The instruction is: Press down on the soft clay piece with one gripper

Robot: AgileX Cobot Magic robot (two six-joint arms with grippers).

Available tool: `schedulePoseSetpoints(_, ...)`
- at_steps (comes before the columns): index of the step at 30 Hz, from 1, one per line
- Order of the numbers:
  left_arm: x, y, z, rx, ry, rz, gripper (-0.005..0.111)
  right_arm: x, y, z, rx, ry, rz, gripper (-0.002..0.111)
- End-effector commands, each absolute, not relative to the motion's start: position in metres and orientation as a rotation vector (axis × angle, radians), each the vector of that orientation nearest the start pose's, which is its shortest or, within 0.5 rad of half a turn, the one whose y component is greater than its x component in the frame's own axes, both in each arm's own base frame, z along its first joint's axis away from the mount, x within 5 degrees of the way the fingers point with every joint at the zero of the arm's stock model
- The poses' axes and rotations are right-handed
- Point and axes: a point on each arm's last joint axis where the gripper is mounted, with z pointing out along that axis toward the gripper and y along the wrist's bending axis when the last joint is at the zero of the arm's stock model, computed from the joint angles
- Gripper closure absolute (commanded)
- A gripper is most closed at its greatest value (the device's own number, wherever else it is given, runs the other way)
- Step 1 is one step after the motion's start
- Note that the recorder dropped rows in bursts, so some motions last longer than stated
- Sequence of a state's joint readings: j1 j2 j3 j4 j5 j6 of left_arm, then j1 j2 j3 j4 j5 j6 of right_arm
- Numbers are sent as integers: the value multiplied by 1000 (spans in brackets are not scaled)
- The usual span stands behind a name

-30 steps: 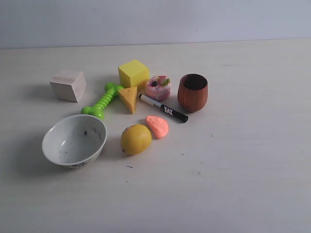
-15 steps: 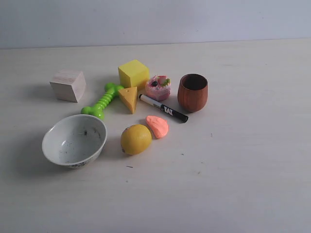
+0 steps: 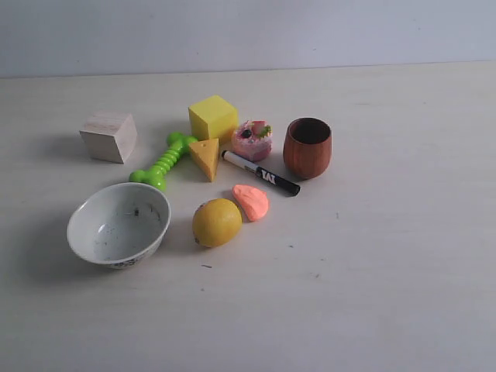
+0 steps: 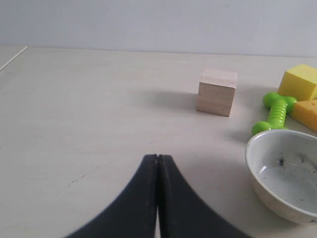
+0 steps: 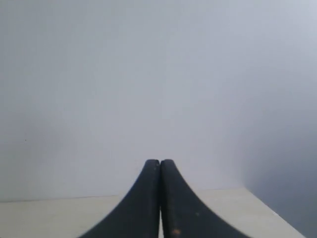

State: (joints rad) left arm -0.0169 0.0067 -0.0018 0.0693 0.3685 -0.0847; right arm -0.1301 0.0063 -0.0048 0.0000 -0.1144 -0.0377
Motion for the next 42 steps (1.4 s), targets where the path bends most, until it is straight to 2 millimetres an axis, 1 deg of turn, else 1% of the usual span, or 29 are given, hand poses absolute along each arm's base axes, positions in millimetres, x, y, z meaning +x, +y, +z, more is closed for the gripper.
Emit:
schedulePoseSetpoints(1,53,1,181,-13,1840,-6,107,53,-7,227,62,1331,-148,108)
schedulePoseSetpoints(5,53,1,181,-13,1840,-6,107,53,-7,227,63,1324,-147,108)
schedulePoseSetpoints(7,53,1,181,-13,1840,-6,107,53,-7,230,87,1290,-115,108)
schedulePoseSetpoints(14,53,1,181,-13,1840,-6,107,47,-6,246,286,1074,227,108)
schedulePoseSetpoints(17,53,1,181,-13,1840,-6,107,44,-6,250,305,1015,286,108)
schedulePoseSetpoints(21,53,1,181,-13,1840,-6,107,44,-6,251,354,984,383,108)
schedulePoseSetpoints(23,53,1,181,-13,1840,-6,107,44,-5,251,345,989,382,108)
schedulePoseSetpoints(25,53,1,181,-13,1840,-6,107,44,-2,251,268,1018,325,108)
schedulePoseSetpoints(27,53,1,181,-13,1840,-6,107,45,1,252,222,1048,304,108)
schedulePoseSetpoints(30,53,1,181,-13,1840,-6,107,45,6,267,152,1085,283,108)
schedulePoseSetpoints(33,53,1,181,-13,1840,-6,107,48,14,291,1,1147,205,108)
schedulePoseSetpoints(36,53,1,181,-13,1840,-6,107,57,22,316,-145,1253,160,108)
schedulePoseSetpoints(39,53,1,181,-13,1840,-6,107,72,30,336,-280,1393,199,108)
schedulePoseSetpoints(41,53,1,181,-13,1840,-6,107,80,34,353,-298,1445,278,108)
schedulePoseSetpoints(42,53,1,181,-13,1840,-6,107,89,36,364,-325,1460,318,108)
